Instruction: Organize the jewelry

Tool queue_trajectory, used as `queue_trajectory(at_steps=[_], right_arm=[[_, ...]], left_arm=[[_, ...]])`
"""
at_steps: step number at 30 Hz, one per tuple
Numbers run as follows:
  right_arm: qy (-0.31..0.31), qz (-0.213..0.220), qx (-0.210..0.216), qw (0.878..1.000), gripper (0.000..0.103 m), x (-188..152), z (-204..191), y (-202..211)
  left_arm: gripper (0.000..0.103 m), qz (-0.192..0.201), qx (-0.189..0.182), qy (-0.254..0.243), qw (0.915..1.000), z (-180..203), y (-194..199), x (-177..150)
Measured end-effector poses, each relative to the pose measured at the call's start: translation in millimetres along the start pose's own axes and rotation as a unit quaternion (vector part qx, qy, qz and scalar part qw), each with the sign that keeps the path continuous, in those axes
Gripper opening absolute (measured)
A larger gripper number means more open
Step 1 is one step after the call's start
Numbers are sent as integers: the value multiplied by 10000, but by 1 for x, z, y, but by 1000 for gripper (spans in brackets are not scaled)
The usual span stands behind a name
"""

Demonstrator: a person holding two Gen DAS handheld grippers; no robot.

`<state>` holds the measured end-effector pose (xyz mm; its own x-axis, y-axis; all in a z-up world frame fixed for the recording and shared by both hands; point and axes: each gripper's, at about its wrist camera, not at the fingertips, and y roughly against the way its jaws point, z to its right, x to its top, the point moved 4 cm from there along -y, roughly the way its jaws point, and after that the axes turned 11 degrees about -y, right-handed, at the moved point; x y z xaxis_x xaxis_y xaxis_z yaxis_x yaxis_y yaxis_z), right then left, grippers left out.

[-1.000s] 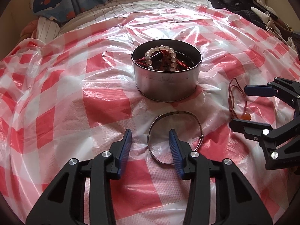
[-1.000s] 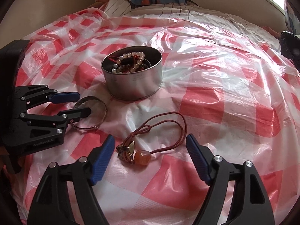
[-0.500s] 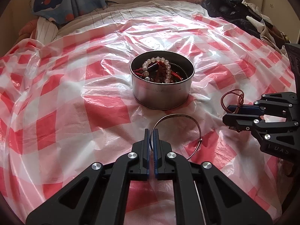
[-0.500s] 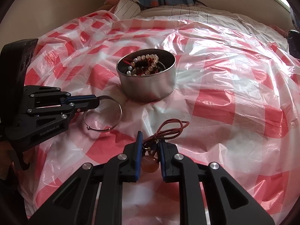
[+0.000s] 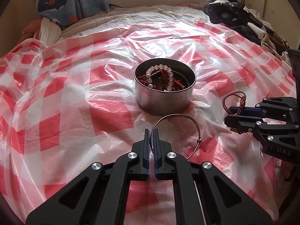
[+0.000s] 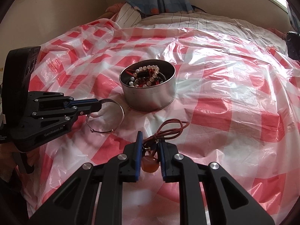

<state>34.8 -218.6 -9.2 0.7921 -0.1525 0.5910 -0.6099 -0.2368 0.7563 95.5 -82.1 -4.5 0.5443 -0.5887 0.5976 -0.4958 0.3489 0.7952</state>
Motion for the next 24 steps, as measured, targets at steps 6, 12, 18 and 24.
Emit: queue_trajectory(at_steps=[6, 12, 18, 24], right_arm=[[-13, 84, 17, 10000, 17, 2, -1, 4], [9, 115, 11, 9999, 17, 2, -1, 4], [52, -416, -314, 9986, 55, -10, 4, -17], [-54, -229, -431, 9988, 64, -6, 11, -11]], left_arm=[[3, 92, -4, 62, 9999, -1, 3, 2], [3, 147, 8, 78, 9999, -1, 5, 3], [3, 11, 44, 69, 10000, -1, 1, 0], [3, -30, 94, 84, 9999, -3, -1, -2]])
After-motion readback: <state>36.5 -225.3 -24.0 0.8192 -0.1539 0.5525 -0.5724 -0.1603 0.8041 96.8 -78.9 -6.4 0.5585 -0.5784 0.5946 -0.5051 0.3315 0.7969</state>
